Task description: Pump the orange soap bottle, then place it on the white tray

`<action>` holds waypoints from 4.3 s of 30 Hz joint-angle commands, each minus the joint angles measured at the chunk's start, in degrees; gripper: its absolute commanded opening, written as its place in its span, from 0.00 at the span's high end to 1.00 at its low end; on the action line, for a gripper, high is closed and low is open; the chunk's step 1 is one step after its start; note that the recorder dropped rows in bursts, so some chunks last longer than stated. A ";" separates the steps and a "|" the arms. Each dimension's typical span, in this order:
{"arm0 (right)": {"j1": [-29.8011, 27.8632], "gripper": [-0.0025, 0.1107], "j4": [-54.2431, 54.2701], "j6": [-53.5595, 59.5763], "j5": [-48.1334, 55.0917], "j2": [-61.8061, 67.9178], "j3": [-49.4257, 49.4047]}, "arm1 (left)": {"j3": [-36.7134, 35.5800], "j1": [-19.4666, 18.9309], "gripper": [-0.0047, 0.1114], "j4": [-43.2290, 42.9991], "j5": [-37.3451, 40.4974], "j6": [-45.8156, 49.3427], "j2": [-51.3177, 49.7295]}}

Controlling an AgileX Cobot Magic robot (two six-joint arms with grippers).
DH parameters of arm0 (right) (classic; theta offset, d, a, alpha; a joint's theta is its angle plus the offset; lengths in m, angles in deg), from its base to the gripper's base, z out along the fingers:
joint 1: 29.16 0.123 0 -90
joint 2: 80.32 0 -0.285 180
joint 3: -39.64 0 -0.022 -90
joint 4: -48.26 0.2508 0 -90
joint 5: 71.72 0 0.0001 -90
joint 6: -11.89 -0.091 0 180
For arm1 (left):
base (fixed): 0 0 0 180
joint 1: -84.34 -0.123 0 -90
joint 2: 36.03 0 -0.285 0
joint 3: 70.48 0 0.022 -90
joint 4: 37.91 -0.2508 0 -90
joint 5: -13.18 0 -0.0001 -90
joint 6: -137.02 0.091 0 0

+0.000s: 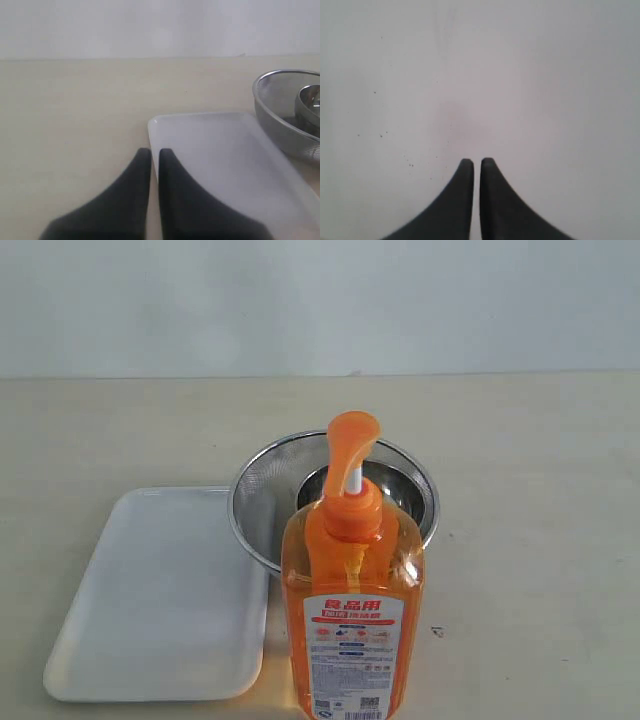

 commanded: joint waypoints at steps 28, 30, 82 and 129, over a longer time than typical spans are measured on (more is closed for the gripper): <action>0.14 0.98 -1.08 4.89 -21.42 17.22 -16.45 | -0.14 0.50 0.91 -0.09 -0.15 0.23 0.21; 0.29 0.98 -3.81 4.62 -26.75 15.82 -22.25 | -0.14 0.50 0.91 -0.09 -0.15 0.23 0.21; 0.29 0.34 -53.48 -25.54 -48.01 14.58 -43.55 | -0.14 0.50 0.91 -0.09 -0.15 0.23 0.21; 0.29 0.05 -49.00 -4.58 -73.90 45.16 -42.21 | -0.14 0.50 0.91 -0.09 -0.15 0.23 0.21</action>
